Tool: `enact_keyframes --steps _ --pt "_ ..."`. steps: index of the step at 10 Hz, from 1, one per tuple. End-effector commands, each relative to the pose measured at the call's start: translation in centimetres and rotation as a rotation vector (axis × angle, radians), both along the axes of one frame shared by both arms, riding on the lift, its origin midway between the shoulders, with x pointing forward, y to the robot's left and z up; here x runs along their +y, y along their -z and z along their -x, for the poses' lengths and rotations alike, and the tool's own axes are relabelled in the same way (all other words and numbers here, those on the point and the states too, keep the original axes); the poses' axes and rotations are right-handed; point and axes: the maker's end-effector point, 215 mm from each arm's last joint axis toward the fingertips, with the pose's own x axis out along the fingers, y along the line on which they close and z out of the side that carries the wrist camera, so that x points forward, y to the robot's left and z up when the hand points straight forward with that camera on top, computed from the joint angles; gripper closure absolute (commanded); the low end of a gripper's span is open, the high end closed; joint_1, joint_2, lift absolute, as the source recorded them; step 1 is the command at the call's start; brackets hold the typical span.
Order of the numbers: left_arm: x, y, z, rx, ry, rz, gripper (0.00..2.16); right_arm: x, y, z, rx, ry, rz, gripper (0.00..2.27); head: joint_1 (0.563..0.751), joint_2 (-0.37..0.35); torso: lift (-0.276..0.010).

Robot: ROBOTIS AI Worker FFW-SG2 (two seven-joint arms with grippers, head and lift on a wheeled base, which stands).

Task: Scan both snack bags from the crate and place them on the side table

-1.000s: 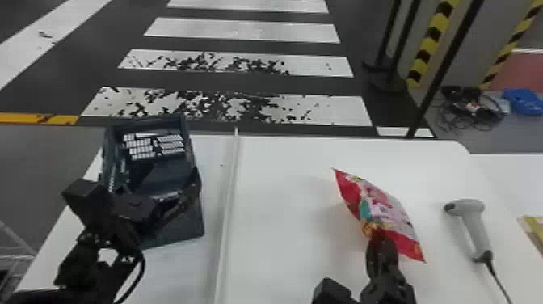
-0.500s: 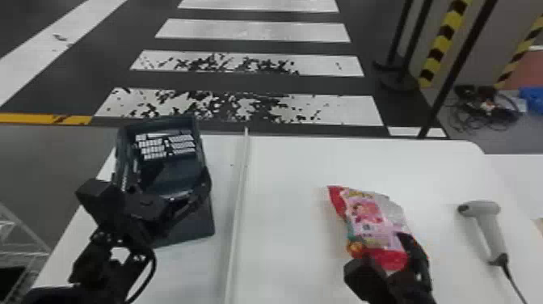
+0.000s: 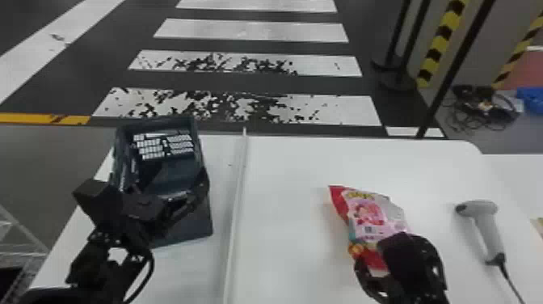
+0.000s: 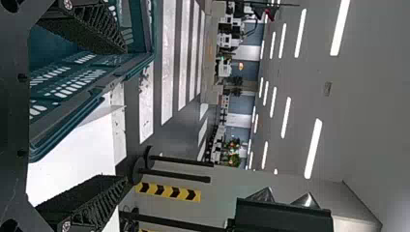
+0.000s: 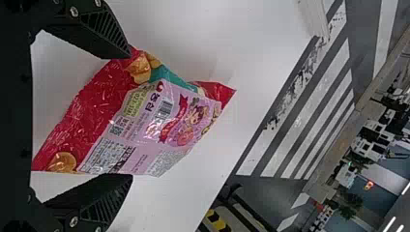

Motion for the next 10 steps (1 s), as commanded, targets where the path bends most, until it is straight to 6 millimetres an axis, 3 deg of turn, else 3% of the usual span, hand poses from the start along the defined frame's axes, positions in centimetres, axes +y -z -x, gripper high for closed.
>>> enact_keyframes --steps 1,4,7,9,10 --pt "0.1 0.3 0.2 0.005 -0.001 0.0 0.08 -0.6 -0.6 -0.5 -0.001 0.023 -0.08 0.14 0.695 -0.004 -0.095" --pt "0.3 0.1 0.2 0.001 -0.005 -0.001 0.08 -1.0 -1.3 -1.2 0.007 0.048 -0.304 0.19 0.695 -0.008 -0.095" --pt "0.3 0.5 0.2 0.009 -0.005 -0.001 0.08 -1.7 -2.3 -1.9 -0.008 0.049 -0.409 0.5 0.695 -0.012 -0.095" --pt "0.3 0.4 0.1 0.006 -0.005 -0.001 0.08 -1.3 -3.0 -2.3 -0.028 0.031 -0.454 1.01 0.695 -0.019 -0.095" --pt "0.3 0.4 0.1 0.006 -0.006 0.0 0.08 -1.0 -3.0 -2.4 -0.026 0.028 -0.484 1.55 0.695 -0.018 -0.095"
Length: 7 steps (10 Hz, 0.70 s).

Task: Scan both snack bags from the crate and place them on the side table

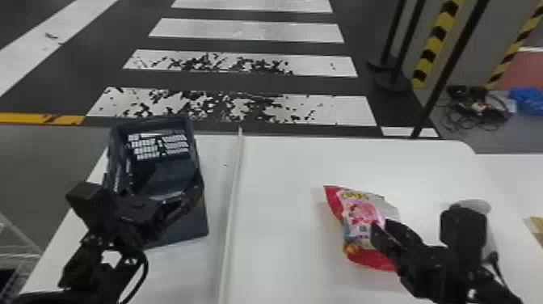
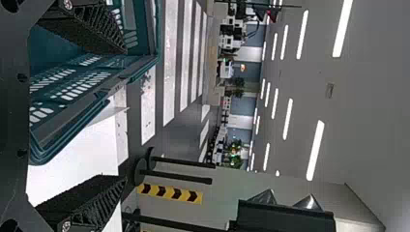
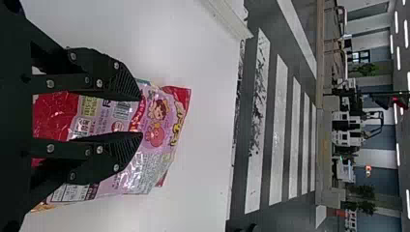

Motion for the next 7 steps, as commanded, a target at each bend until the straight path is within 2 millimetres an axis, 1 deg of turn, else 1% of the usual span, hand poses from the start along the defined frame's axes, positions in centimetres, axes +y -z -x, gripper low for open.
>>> enact_keyframes --steps 1,2,3,4,7 --pt "0.0 0.0 0.0 0.0 0.0 0.0 0.08 0.2 0.2 -0.1 0.004 0.003 -0.031 2.04 0.695 -0.014 -0.095" --pt "0.0 0.1 0.0 0.001 0.0 0.0 0.08 0.5 0.2 -0.3 -0.001 -0.004 -0.038 2.26 0.695 -0.012 -0.095" --pt "0.0 0.2 0.0 0.004 -0.001 0.0 0.08 1.7 -0.1 -0.8 -0.029 -0.059 -0.071 2.26 0.695 -0.007 -0.095" --pt "0.0 0.3 0.0 0.006 -0.001 -0.001 0.08 1.9 0.4 -1.4 -0.032 -0.064 -0.082 2.26 0.695 0.006 -0.095" --pt "0.1 0.1 0.1 -0.004 0.0 -0.001 0.08 2.4 1.6 -3.3 -0.036 -0.088 -0.099 2.26 0.695 0.015 -0.095"
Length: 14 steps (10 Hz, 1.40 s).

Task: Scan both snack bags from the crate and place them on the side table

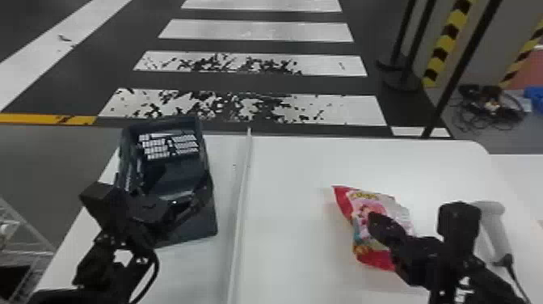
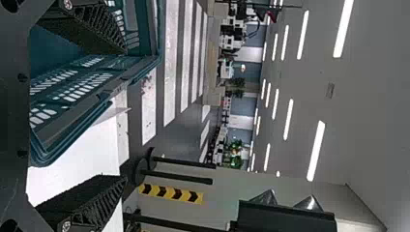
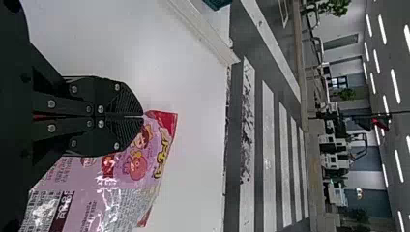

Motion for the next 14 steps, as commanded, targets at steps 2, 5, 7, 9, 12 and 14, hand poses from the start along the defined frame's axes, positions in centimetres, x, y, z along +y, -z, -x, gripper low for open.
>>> enact_keyframes --steps 2,5,7,9,12,14 --pt "0.1 0.0 -0.1 -0.004 -0.001 -0.002 0.08 -0.6 2.3 -1.5 0.02 0.0 0.008 2.26 0.695 0.017 -0.095" --pt "0.2 0.2 -0.5 -0.004 -0.004 -0.003 0.08 -0.8 4.6 -0.7 0.057 -0.004 0.008 2.26 0.695 0.009 -0.095" --pt "0.0 0.3 -0.7 -0.003 -0.002 -0.002 0.08 -0.1 5.0 -0.2 0.065 -0.013 -0.009 2.26 0.695 0.01 -0.095" --pt "-0.1 0.5 -0.9 -0.001 0.0 -0.001 0.08 0.6 5.7 0.4 0.079 -0.02 -0.012 2.26 0.695 0.017 -0.095" --pt "0.0 0.5 -1.0 -0.003 0.001 -0.003 0.08 1.4 5.0 0.4 0.066 -0.028 -0.02 2.26 0.695 0.03 -0.095" --pt "0.2 0.5 -0.9 -0.005 0.0 -0.005 0.08 0.6 1.9 -0.3 0.008 -0.003 -0.045 2.26 0.695 0.032 -0.095"
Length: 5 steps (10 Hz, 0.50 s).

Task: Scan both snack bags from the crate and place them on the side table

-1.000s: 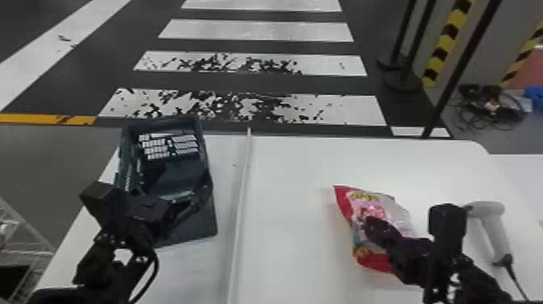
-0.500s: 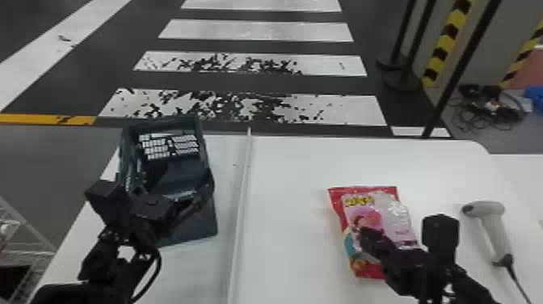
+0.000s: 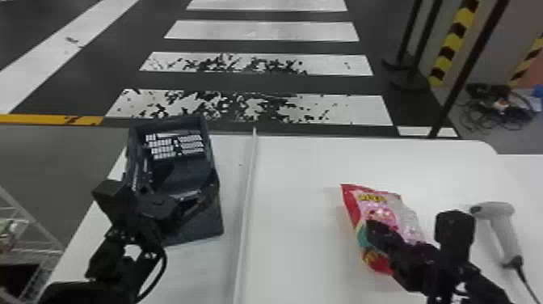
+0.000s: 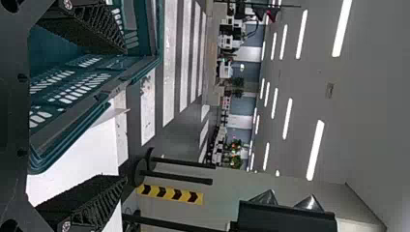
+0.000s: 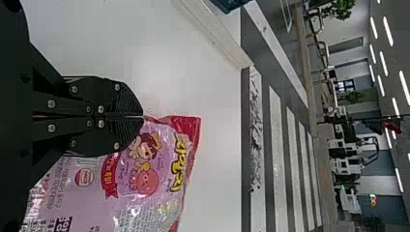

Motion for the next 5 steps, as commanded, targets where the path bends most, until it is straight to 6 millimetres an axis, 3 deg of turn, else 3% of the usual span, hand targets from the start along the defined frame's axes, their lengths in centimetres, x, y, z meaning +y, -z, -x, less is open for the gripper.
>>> enact_keyframes --steps 1,2,5 --pt "0.0 0.0 0.0 -0.001 0.0 0.0 0.08 -1.3 -2.2 -0.7 -0.043 0.033 -0.033 2.26 0.695 0.029 -0.095" --pt "0.1 -0.1 0.1 -0.005 0.0 0.002 0.08 -2.6 -3.3 -1.5 -0.08 0.064 -0.034 2.26 0.695 0.021 -0.095" --pt "0.1 -0.2 0.0 -0.007 0.0 0.002 0.08 -7.0 -1.9 -2.9 -0.077 0.147 -0.008 2.26 0.695 -0.022 -0.095"
